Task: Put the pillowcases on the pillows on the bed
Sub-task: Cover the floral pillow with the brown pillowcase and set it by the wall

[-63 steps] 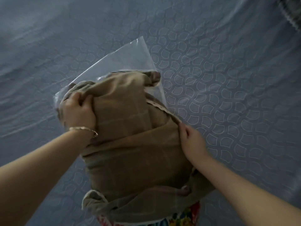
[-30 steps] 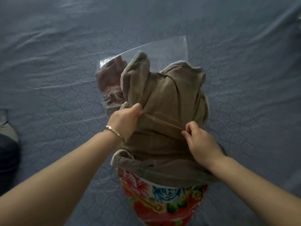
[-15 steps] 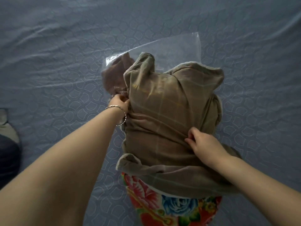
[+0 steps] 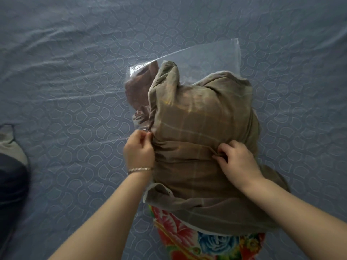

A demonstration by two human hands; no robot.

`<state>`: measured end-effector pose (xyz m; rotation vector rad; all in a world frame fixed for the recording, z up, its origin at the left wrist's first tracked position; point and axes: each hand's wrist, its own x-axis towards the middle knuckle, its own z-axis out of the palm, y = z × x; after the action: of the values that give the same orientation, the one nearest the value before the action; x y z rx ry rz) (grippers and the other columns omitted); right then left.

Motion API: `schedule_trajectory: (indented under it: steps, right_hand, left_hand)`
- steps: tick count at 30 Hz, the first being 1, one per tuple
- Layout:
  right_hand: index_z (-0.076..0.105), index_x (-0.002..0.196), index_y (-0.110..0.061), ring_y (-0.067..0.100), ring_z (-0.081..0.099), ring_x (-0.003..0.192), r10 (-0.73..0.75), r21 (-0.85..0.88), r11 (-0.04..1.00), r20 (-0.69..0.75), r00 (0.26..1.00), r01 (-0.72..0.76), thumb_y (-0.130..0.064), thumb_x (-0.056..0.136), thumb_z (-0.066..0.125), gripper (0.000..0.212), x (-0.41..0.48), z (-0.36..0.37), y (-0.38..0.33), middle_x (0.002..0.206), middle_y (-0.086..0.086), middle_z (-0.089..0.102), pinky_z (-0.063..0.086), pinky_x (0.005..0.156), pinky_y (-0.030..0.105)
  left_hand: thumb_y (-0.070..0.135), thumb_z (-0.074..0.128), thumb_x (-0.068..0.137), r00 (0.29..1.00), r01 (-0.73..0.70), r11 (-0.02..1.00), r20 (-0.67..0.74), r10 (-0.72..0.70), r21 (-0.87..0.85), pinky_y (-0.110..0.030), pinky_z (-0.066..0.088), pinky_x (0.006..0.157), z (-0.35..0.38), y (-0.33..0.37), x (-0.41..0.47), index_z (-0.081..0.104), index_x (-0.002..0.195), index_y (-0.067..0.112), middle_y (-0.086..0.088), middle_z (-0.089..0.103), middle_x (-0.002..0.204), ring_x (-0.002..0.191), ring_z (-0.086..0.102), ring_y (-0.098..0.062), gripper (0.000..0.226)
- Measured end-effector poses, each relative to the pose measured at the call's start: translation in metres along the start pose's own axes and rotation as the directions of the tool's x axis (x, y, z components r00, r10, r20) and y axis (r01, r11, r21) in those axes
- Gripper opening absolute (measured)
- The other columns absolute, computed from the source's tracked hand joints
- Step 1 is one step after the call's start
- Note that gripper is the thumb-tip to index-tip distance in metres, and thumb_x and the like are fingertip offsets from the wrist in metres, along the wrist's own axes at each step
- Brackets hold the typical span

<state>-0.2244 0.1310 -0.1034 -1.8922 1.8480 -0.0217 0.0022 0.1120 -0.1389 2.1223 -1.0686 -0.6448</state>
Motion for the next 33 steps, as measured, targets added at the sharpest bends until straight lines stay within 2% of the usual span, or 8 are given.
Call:
schedule_trajectory:
  steps: [3,6,11,16,19,26,30,33]
  right_hand:
    - [0.067,0.073,-0.012,0.030,0.061,0.070,-0.245,-0.130,0.964,-0.117,0.962,0.230,-0.032,0.079,0.051,0.026,-0.006,-0.003,0.007,0.072,0.006,0.060,0.049,0.059,0.037]
    - [0.065,0.064,-0.016,0.025,0.059,0.064,-0.389,-0.263,0.895,-0.064,0.919,0.361,-0.025,0.068,0.063,0.010,-0.018,0.001,0.000,0.067,0.002,0.059,0.048,0.058,0.033]
    - [0.060,0.050,-0.019,0.021,0.057,0.051,-0.412,-0.345,0.843,0.081,0.908,0.413,-0.012,0.032,0.085,0.031,-0.020,0.006,-0.015,0.053,-0.001,0.053,0.048,0.050,0.031]
    - [0.063,0.072,-0.017,0.022,0.061,0.057,-0.369,-0.243,0.901,0.007,0.930,0.359,-0.023,0.045,0.086,0.037,-0.023,0.007,-0.025,0.063,-0.001,0.059,0.050,0.053,0.033]
    - [0.064,0.080,-0.013,0.027,0.062,0.065,-0.289,-0.145,0.947,-0.005,0.957,0.286,-0.026,0.055,0.085,0.034,-0.022,0.013,-0.033,0.071,0.004,0.061,0.050,0.057,0.038]
    - [0.062,0.079,-0.007,0.030,0.062,0.069,-0.241,0.206,0.940,-0.169,0.956,0.273,-0.013,0.077,0.059,0.007,-0.012,0.005,-0.052,0.072,0.008,0.064,0.045,0.063,0.034]
    - [0.059,0.079,-0.013,0.026,0.062,0.066,-0.336,0.108,0.929,-0.156,0.929,0.354,-0.019,0.081,0.055,0.008,-0.014,-0.004,-0.049,0.068,0.001,0.062,0.046,0.064,0.034]
    - [0.060,0.073,-0.019,0.020,0.062,0.061,-0.469,-0.183,0.876,-0.110,0.876,0.446,-0.032,0.081,0.042,0.024,-0.016,0.008,-0.051,0.063,-0.003,0.061,0.051,0.068,0.033]
  left_hand:
    - [0.009,0.066,0.080,0.875,0.462,0.884,0.126,-0.468,0.079,-0.034,0.046,0.066,-0.003,-0.041,-0.002,0.051,0.053,0.009,-0.018,0.058,0.064,0.074,0.061,-0.034,0.031]
    - [0.009,0.061,0.082,0.774,0.446,0.805,0.283,-0.567,0.391,-0.034,0.044,0.075,-0.007,-0.036,-0.002,0.063,0.076,-0.002,-0.026,0.064,0.093,0.096,0.061,-0.038,0.013]
    - [0.007,0.051,0.083,0.951,-0.087,0.879,0.303,-0.067,0.468,-0.042,0.043,0.087,-0.019,0.017,0.008,0.051,0.114,0.005,-0.019,0.049,0.120,0.110,0.051,-0.037,0.031]
    - [0.026,0.070,0.069,0.753,-0.634,0.726,0.428,0.500,0.266,-0.041,0.053,0.072,-0.018,0.016,0.004,0.059,0.096,0.011,-0.019,0.053,0.102,0.090,0.057,-0.038,0.034]
    - [0.043,0.055,0.072,0.671,-0.739,0.578,0.459,0.583,0.346,-0.033,0.054,0.051,-0.019,0.002,0.000,0.060,0.089,0.015,-0.012,0.059,0.086,0.072,0.060,-0.032,0.033]
    - [0.030,0.050,0.081,0.468,-0.883,0.395,0.417,0.779,0.254,-0.036,0.040,0.073,-0.014,-0.014,-0.006,0.058,0.080,0.018,-0.006,0.047,0.101,0.089,0.046,-0.026,0.014]
    - [0.025,0.038,0.090,0.635,-0.736,0.676,0.397,0.663,0.049,-0.028,0.036,0.057,-0.043,-0.008,-0.020,0.040,0.083,0.017,-0.012,0.059,0.066,0.062,0.051,-0.021,0.010]
    - [0.035,0.035,0.094,0.719,-0.624,0.755,0.528,0.452,0.203,-0.033,0.039,0.057,-0.053,-0.012,-0.034,0.048,0.090,0.011,-0.015,0.061,0.069,0.063,0.060,-0.034,0.028]
